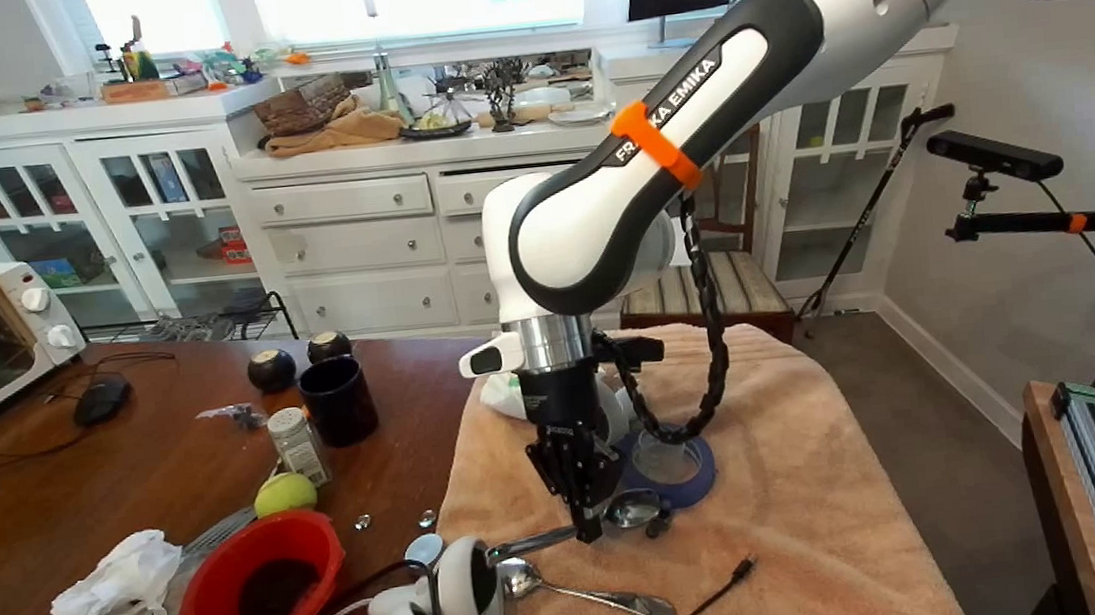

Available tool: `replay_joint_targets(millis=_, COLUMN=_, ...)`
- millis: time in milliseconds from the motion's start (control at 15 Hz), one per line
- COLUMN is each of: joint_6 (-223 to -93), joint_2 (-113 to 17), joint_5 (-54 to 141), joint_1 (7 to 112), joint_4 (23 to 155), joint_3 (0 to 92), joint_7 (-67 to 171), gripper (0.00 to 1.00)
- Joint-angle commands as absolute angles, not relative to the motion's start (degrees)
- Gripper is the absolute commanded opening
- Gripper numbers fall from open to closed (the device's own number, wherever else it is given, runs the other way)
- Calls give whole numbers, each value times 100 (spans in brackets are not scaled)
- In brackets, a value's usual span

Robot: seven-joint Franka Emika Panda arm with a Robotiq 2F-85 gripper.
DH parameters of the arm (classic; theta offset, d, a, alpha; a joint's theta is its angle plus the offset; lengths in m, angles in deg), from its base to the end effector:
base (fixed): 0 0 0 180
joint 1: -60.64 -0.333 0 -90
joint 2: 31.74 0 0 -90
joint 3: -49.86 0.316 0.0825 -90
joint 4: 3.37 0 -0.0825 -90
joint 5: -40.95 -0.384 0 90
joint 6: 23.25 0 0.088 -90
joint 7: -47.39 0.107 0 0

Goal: Use one silver spoon to place the toy car in the glass cup.

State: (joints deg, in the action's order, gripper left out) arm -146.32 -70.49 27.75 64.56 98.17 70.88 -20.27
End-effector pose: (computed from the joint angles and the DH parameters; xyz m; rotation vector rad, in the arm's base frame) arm 0.6044 0.1820 0.1845 -2.1292 -1.5866 0.0904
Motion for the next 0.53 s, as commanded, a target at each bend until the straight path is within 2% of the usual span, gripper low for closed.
replay_joint_targets(millis=0, joint_6=-14596, joint_2=-7031, joint_5=2668, joint_1=6316, joint_4=9785, joint_3=6939, joint_7=-2089, gripper=1)
replay_joint_targets(millis=467, joint_6=-15290, joint_2=-7038, joint_5=2807, joint_1=6355, joint_4=10101, joint_3=7059, joint_7=-3498, gripper=1)
